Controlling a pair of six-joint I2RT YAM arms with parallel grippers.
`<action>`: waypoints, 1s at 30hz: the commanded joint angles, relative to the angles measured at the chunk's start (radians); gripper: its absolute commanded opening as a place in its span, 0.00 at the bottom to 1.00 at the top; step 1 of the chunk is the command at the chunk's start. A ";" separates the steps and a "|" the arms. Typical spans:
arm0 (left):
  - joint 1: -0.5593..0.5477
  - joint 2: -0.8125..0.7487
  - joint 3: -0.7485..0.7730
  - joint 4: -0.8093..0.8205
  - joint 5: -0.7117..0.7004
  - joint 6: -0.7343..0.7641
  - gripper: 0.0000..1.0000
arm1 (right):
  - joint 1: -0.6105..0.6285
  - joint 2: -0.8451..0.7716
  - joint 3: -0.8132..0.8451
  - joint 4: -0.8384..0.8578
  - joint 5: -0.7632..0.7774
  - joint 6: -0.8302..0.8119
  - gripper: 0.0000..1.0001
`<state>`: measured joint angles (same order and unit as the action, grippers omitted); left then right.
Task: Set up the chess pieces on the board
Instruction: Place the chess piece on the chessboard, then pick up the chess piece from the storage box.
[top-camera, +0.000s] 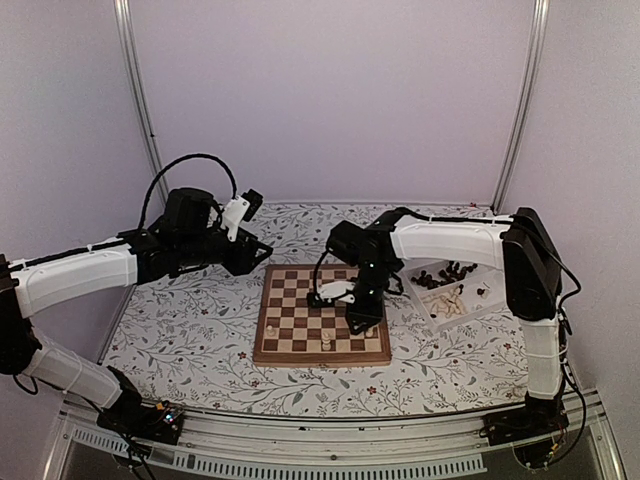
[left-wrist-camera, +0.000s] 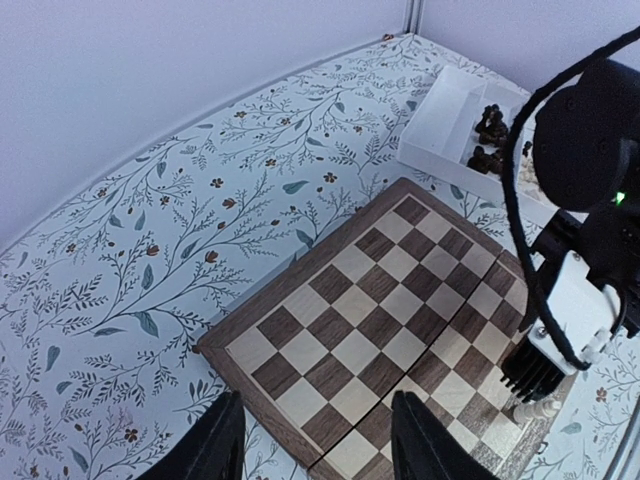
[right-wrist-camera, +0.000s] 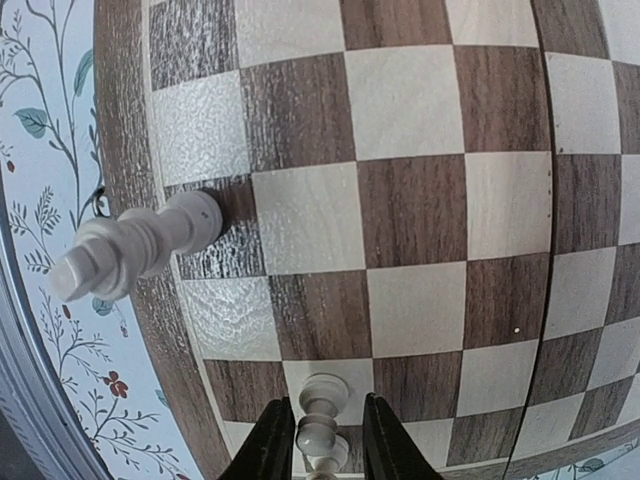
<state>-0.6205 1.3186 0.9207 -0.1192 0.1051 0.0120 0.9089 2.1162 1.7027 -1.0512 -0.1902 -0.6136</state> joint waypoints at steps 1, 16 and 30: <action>0.015 -0.013 0.015 -0.007 0.012 0.007 0.52 | -0.002 -0.036 0.066 -0.016 0.000 -0.004 0.30; 0.015 -0.018 0.017 -0.004 0.028 0.002 0.52 | -0.596 -0.430 -0.309 0.092 -0.050 0.053 0.29; 0.016 -0.001 0.018 -0.004 0.036 -0.002 0.52 | -0.957 -0.410 -0.532 0.278 0.068 0.050 0.31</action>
<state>-0.6186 1.3186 0.9211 -0.1257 0.1280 0.0113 -0.0303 1.6711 1.1774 -0.8501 -0.1448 -0.5743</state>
